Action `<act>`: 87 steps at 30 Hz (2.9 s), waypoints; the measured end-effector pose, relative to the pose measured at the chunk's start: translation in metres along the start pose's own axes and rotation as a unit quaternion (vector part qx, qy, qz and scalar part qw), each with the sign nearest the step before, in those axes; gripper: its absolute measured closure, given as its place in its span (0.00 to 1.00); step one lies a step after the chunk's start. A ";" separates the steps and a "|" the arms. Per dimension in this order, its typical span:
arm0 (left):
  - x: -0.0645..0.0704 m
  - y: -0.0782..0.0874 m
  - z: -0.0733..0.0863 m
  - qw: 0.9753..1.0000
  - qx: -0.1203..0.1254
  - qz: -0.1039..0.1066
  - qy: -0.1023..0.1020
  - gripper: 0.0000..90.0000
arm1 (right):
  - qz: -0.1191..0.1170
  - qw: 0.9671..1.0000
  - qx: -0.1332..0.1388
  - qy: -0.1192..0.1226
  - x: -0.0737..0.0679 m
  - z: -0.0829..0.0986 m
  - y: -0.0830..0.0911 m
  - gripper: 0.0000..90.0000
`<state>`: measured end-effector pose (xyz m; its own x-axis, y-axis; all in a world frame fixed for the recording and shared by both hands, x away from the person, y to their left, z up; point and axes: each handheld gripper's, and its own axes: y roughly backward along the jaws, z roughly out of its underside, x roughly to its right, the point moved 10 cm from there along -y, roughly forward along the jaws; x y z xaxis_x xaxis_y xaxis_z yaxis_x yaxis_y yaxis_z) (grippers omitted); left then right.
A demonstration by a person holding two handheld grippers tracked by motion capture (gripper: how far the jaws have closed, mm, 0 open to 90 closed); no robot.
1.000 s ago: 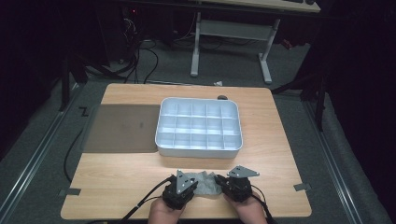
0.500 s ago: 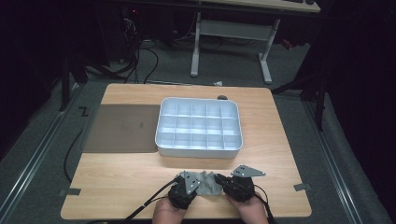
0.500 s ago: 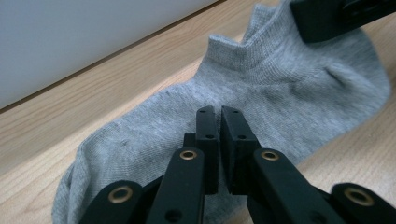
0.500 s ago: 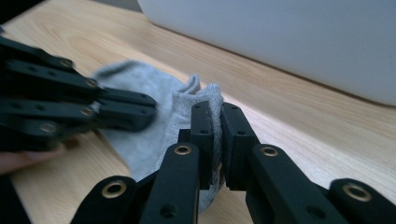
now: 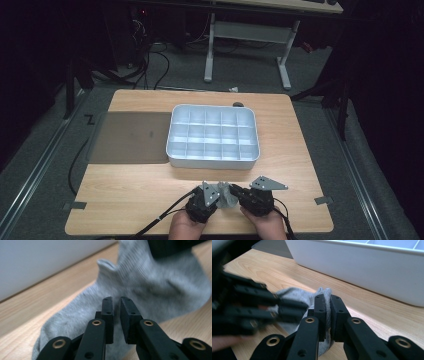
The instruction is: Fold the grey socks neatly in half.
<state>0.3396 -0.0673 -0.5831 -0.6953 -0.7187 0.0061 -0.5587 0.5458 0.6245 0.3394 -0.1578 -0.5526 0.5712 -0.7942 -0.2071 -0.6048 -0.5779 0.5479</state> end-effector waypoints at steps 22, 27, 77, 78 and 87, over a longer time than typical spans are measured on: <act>-0.057 0.029 0.001 0.997 0.037 -0.011 0.071 0.86 | 0.015 1.000 0.005 -0.004 0.008 -0.002 0.003 0.94; -0.070 0.036 0.021 0.992 0.039 0.037 0.117 0.77 | 0.022 1.000 -0.005 -0.001 0.012 -0.001 0.000 0.94; -0.049 0.026 0.026 0.982 0.038 0.133 0.131 0.95 | 0.031 0.994 -0.058 0.085 -0.057 -0.032 -0.060 0.79; -0.049 0.026 0.026 0.982 0.038 0.133 0.131 0.95 | 0.030 0.994 -0.054 0.087 -0.058 -0.034 -0.057 0.78; -0.049 0.026 0.026 0.982 0.039 0.132 0.129 0.94 | 0.054 0.995 -0.032 0.071 -0.040 -0.031 -0.027 0.76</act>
<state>0.3472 -0.0070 -0.5873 -0.6885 -0.6269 0.3647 -0.4134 0.7524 0.5129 0.3499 -0.1041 -0.5342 0.5805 -0.8137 -0.0302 -0.6325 -0.4739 0.6127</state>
